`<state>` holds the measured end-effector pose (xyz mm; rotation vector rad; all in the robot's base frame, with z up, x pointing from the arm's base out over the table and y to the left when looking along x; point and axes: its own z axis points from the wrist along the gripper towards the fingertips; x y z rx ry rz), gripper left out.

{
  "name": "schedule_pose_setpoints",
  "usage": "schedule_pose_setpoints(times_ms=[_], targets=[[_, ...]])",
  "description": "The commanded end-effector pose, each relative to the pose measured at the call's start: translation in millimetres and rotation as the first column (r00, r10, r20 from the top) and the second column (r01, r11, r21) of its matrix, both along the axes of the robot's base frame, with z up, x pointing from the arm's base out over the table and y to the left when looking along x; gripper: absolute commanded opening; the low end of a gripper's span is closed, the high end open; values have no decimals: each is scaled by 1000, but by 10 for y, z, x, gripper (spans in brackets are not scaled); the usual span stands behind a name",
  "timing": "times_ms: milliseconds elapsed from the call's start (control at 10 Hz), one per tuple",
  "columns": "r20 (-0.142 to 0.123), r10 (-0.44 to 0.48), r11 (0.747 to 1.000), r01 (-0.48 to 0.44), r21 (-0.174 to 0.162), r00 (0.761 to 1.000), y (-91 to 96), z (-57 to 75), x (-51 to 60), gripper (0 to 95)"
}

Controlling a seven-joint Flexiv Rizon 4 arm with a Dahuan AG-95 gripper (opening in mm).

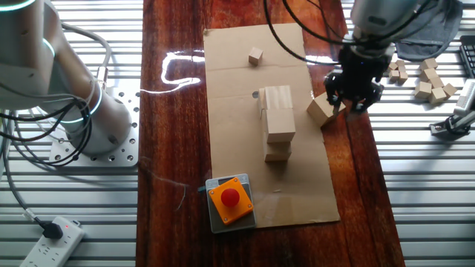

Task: Stack the blocks into a pyramid shape

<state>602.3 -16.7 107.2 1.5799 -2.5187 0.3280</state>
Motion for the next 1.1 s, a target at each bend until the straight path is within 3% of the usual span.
schedule_pose_setpoints(times_ms=[100, 300, 400, 500, 600, 800, 1100], targets=[[-79, 1, 990, 10, 140, 997, -9, -49, 40, 190], [-128, -5, 989, 23, 144, 992, 28, -74, 41, 190], [-153, -11, 989, 34, 146, 988, 65, -92, 39, 380], [-162, -24, 988, 48, 145, 986, 89, -104, 36, 380], [-163, -33, 985, 60, 160, 986, 119, -120, 33, 570], [-151, -41, 982, 68, 178, 988, 160, -139, 27, 570], [-146, -108, 976, 133, 173, 983, 223, -171, 17, 570]])
